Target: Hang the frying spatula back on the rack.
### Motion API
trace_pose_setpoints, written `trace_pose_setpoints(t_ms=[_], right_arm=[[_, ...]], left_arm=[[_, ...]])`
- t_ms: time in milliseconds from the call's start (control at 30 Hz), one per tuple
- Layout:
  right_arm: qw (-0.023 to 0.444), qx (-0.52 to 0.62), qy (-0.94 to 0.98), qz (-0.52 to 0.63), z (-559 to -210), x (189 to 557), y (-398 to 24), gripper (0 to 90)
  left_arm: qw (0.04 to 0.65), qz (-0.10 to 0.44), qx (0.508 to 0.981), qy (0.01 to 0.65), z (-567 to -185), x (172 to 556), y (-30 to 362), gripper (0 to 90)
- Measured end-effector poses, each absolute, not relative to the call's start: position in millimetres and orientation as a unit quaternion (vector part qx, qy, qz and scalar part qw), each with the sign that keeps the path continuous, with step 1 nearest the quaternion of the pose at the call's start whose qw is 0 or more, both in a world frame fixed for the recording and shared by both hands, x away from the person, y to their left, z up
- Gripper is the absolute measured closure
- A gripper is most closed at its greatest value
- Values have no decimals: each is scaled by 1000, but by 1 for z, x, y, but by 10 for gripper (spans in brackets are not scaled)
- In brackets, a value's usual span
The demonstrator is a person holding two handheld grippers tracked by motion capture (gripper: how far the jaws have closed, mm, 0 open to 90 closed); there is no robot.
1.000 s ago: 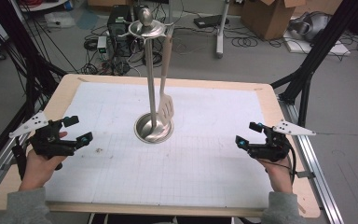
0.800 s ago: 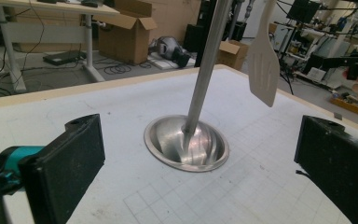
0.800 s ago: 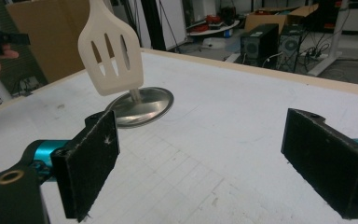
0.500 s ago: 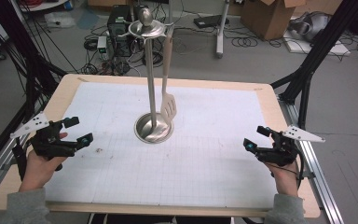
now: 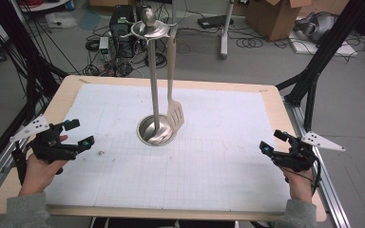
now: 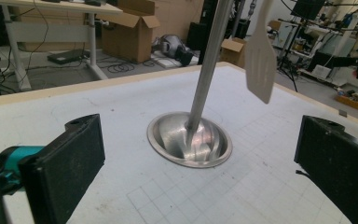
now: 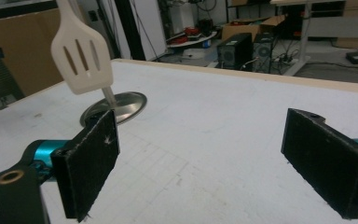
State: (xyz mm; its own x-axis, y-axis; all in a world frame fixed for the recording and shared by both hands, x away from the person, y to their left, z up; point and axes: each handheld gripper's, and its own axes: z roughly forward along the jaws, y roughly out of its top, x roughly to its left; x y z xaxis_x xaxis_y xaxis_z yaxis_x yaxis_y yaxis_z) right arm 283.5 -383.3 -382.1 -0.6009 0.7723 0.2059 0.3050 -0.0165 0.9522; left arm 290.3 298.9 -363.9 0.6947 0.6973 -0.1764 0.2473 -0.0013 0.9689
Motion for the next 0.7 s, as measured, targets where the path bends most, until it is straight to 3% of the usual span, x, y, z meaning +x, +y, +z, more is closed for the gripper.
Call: trace_pose_setpoints(t_ms=[700], right_arm=[[247, 433, 633, 592, -397, 276, -406, 105]], left_arm=[[589, 220, 674, 388, -391, 295, 311, 20]])
